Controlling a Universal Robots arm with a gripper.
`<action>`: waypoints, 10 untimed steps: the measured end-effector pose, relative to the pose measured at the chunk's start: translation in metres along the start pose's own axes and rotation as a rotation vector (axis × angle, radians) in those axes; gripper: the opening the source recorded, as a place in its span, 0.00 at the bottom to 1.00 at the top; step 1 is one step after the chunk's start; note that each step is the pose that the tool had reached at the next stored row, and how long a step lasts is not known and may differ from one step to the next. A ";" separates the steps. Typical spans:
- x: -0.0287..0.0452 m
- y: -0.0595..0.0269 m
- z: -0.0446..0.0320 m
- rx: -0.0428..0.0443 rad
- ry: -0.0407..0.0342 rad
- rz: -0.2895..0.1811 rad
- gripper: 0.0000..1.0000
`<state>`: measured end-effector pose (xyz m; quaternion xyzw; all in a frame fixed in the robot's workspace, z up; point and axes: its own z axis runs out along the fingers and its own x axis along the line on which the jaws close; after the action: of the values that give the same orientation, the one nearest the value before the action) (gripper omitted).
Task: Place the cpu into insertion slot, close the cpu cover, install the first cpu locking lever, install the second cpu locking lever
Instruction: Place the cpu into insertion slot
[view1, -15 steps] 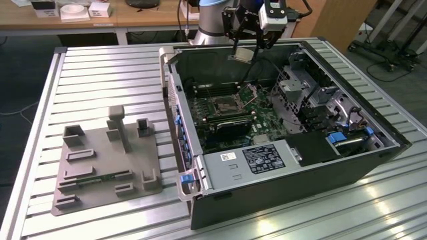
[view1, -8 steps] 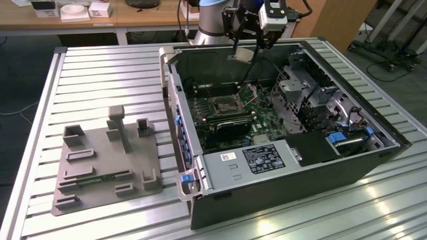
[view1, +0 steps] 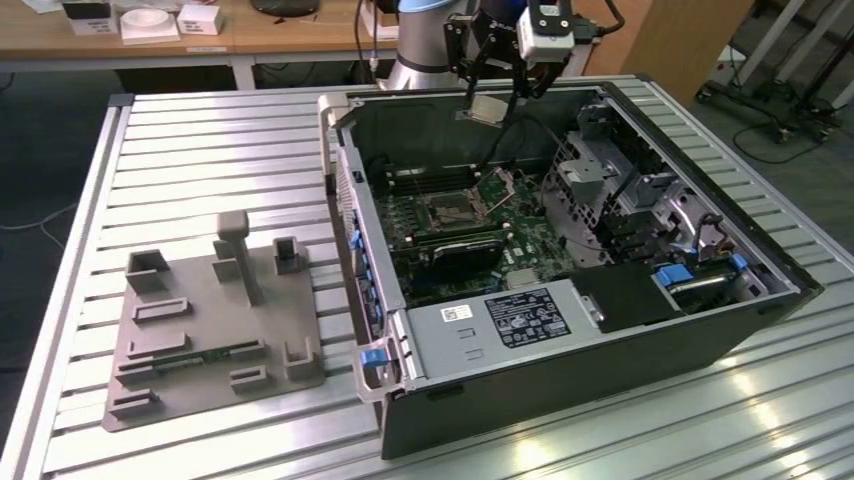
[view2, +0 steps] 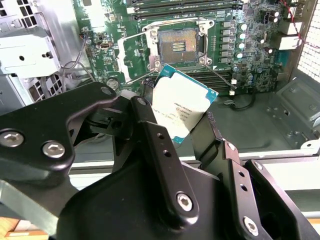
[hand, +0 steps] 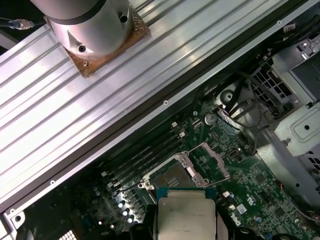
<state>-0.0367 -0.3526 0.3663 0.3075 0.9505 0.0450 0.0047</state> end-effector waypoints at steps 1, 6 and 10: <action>0.0000 0.0000 0.0001 -0.0001 -0.0004 0.005 0.54; 0.0000 -0.0001 0.0014 -0.0004 -0.0064 0.066 0.54; 0.0000 -0.0002 0.0029 -0.0012 -0.0111 0.118 0.54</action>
<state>-0.0367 -0.3526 0.3633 0.3634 0.9305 0.0441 0.0075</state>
